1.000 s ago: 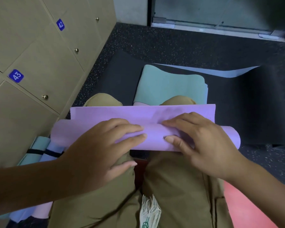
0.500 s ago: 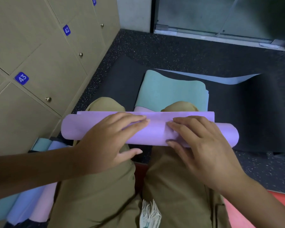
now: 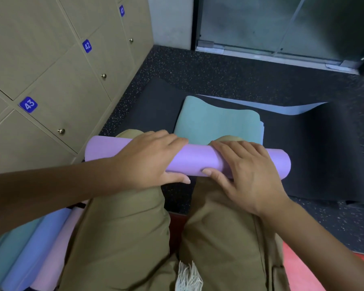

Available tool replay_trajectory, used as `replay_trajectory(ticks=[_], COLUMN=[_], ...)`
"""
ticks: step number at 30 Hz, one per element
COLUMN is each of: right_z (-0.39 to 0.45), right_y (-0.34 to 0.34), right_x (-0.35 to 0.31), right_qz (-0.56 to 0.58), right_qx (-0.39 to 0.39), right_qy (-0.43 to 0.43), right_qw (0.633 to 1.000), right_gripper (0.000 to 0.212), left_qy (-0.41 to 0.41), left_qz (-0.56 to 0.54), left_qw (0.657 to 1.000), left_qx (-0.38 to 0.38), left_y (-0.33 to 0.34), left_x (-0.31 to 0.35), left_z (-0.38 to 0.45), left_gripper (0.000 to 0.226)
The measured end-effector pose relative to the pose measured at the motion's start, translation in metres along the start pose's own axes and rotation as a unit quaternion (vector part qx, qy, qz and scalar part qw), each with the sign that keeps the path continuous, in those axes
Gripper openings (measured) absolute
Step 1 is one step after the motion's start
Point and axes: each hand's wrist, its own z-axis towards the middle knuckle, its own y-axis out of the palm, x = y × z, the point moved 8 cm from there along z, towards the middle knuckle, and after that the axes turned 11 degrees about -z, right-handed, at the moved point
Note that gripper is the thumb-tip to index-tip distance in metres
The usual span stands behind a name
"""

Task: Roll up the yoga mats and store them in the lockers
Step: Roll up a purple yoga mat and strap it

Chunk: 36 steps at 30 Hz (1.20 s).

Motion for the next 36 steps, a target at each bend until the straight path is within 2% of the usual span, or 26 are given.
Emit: replay_trajectory(ticks=[5, 10, 12, 16, 20, 29, 33, 36], right_z=[0.024, 0.036, 0.037, 0.029, 0.017, -0.008, -0.005, 0.0], right_y=[0.009, 0.015, 0.015, 0.01, 0.005, 0.021, 0.027, 0.027], right_x=[0.013, 0.018, 0.02, 0.025, 0.033, 0.068, 0.08, 0.083], right_qz=[-0.006, -0.019, -0.025, -0.041, -0.042, -0.018, 0.041, 0.066], right_qx=[-0.049, -0.056, -0.025, 0.086, 0.136, 0.071, 0.029, 0.018], right_qy=[0.002, 0.002, 0.003, 0.02, 0.043, 0.172, 0.186, 0.183], right_qw=[0.999, 0.998, 0.999, 0.995, 0.989, 0.982, 0.981, 0.981], right_gripper=[0.071, 0.074, 0.071, 0.056, 0.05, 0.061, 0.065, 0.07], left_qy=[0.05, 0.023, 0.016, 0.019, -0.045, -0.115, -0.059, -0.049], left_qz=[0.05, 0.077, 0.096, 0.102, 0.062, -0.074, -0.028, -0.001], left_qw=[0.996, 0.994, 0.993, 0.993, 0.997, 0.975, 0.984, 0.988], left_qx=[0.061, 0.077, 0.069, 0.048, -0.008, -0.174, -0.165, -0.147], left_y=[-0.002, 0.011, 0.014, 0.014, 0.013, 0.021, 0.02, 0.018], left_x=[0.014, 0.014, 0.01, 0.003, -0.012, -0.043, -0.035, -0.029], left_z=[0.003, 0.012, 0.019, 0.032, 0.047, 0.078, 0.085, 0.089], left_gripper=[0.095, 0.099, 0.096, 0.084, 0.079, 0.073, 0.076, 0.074])
